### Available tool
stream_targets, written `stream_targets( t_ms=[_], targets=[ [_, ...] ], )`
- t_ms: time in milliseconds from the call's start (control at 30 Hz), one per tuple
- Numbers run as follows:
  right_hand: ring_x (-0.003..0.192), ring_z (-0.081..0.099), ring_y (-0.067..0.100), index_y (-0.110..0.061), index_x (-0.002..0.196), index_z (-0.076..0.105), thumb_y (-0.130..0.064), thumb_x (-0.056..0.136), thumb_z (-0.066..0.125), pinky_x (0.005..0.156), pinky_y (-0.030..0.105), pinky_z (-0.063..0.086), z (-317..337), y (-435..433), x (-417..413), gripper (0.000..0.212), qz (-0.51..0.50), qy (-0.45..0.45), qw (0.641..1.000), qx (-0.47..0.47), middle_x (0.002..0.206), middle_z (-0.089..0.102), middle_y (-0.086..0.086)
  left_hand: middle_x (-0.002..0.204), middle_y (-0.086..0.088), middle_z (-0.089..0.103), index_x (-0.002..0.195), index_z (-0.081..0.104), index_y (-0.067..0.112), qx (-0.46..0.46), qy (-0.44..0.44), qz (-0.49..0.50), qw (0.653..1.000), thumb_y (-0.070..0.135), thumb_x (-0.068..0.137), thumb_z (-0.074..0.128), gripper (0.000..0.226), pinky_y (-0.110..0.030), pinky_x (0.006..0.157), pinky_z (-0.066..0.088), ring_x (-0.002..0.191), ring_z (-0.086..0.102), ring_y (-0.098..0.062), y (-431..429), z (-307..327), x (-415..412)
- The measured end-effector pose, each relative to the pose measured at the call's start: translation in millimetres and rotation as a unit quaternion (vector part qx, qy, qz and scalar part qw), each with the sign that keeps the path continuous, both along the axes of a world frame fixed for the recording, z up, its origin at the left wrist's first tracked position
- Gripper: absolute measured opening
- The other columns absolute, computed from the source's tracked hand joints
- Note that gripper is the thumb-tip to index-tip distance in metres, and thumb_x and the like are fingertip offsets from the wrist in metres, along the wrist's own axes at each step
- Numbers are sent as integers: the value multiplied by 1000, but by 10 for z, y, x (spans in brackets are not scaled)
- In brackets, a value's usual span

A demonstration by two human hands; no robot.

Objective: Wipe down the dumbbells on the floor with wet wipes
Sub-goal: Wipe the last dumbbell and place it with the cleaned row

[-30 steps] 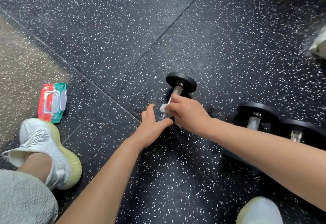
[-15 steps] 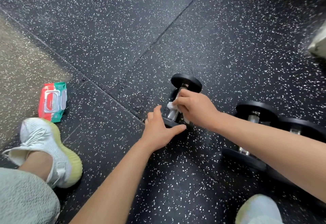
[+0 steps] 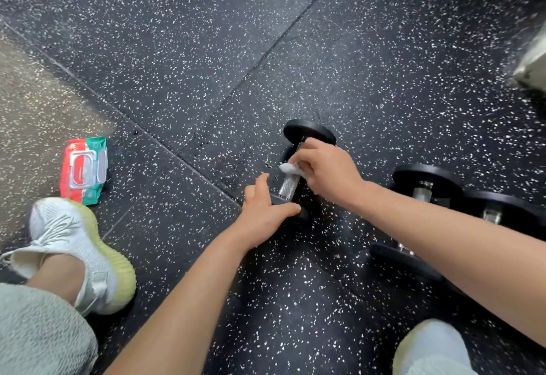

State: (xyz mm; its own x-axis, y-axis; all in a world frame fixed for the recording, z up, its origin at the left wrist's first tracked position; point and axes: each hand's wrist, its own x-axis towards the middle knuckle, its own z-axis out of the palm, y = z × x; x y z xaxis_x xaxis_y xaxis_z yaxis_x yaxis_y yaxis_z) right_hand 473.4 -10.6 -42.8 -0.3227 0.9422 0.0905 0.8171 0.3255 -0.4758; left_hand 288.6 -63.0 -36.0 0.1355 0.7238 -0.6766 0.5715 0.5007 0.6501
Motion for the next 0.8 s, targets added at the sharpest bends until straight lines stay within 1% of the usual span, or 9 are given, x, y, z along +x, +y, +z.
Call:
stream_targets(
  t_ms=[67,167,300,400,467,533,600,700,800],
  targets=[
    [75,65,23,-26,97,76,-21,91,67,58,36,50,13,-34,-37,12,-14,-2,1000,5,95,64,-9,156,0,19,165,8,34,-2,0,6,1000,56,75,75,114,-48,124,26,149,25,-25,9,-5,4],
    [74,63,22,-23,97,74,-24,93,63,55,31,42,-14,-191,-63,11,21,3,1000,7,93,61,-9,161,1,16,165,8,35,-3,-6,13,1000,48,83,79,109,-50,125,25,152,23,-26,2,-34,-17],
    [74,62,21,-24,98,73,-24,94,61,56,33,46,-28,-199,25,13,102,-13,995,3,95,61,-9,162,4,14,165,8,33,2,-8,15,1000,48,84,80,110,-50,126,23,155,18,-23,-20,-52,1],
    [72,64,21,-24,92,75,-28,95,63,57,31,46,14,44,83,13,22,-36,999,13,95,63,-9,160,4,17,165,9,34,0,-8,17,1000,55,75,79,116,-51,126,23,153,20,-24,-18,-33,13],
    [70,64,26,-22,88,73,-28,95,61,56,34,46,25,113,66,15,-40,-46,998,14,95,63,-7,159,3,18,164,10,34,2,-6,17,1000,53,79,82,113,-50,126,23,153,22,-24,-13,-29,13],
    [67,62,28,-19,86,71,-26,95,60,53,35,46,12,23,-9,16,-50,-35,998,23,92,61,-5,162,0,19,164,8,34,1,0,16,1000,50,81,84,113,-51,126,24,153,22,-25,-13,-26,11],
    [67,63,27,-17,88,73,-25,93,58,53,35,48,10,-129,-71,17,0,-19,1000,17,91,61,-3,165,-3,19,165,7,33,8,16,7,1000,52,80,86,118,-51,125,24,154,20,-25,-21,0,20],
    [70,62,26,-17,93,74,-19,90,65,53,33,46,3,-253,-32,10,100,-26,995,6,89,60,-2,165,-4,20,165,7,32,23,38,-7,999,53,79,86,118,-48,124,26,155,19,-25,-64,29,63],
    [72,63,27,-18,95,74,-21,94,62,53,37,49,5,-89,63,12,76,-49,996,13,92,61,-2,165,-3,20,164,7,32,27,38,-11,999,55,79,86,119,-47,123,27,154,20,-24,-69,52,86]
  ],
)
